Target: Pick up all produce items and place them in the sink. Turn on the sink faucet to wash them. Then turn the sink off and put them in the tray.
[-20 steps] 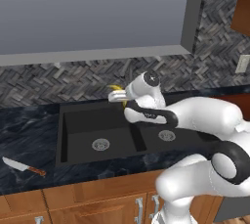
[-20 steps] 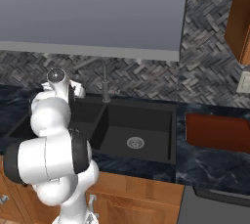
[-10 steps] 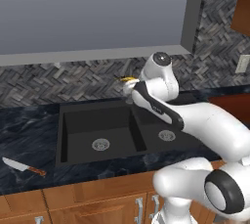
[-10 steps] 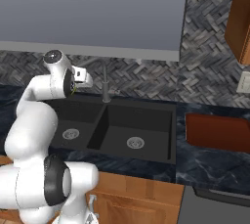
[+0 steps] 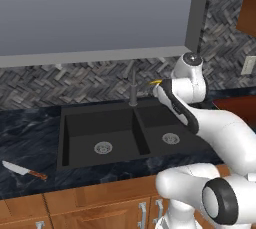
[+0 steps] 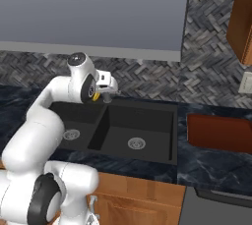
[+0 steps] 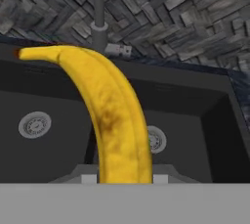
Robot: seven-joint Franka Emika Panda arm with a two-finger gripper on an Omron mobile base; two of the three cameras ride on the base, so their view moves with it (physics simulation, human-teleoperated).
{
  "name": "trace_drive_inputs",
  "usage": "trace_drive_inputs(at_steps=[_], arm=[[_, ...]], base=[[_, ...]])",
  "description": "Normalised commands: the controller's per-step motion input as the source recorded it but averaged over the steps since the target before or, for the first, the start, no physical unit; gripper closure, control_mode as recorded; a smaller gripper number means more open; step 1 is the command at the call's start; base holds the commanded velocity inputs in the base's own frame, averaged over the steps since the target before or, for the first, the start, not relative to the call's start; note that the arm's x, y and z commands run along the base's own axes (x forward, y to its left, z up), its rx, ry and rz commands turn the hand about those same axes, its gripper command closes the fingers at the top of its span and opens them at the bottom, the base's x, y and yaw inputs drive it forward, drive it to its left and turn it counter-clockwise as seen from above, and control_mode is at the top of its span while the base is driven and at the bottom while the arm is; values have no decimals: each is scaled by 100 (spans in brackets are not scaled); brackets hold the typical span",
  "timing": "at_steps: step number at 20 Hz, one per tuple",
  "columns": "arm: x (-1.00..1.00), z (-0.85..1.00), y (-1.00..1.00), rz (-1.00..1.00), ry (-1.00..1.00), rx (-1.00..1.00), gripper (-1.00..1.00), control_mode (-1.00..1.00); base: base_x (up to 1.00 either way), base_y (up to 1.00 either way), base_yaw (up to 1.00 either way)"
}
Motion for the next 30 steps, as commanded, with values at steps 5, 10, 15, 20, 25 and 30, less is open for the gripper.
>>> trace_drive_inputs(at_steps=[5,10,15,20,25,30], arm=[[24,0,-100,-17,8,0,100,-100],[44,0,-100,-24,11,0,100,-100],[45,-3,-100,-24,10,0,100,-100],[27,-28,-100,-20,8,0,100,-100],[8,-49,-100,-16,7,2,100,-100],[1,-49,-97,-11,5,8,100,-100]], base=[[0,0,0],[0,0,0],[0,0,0],[0,0,0],[0,0,0],[0,0,0]])
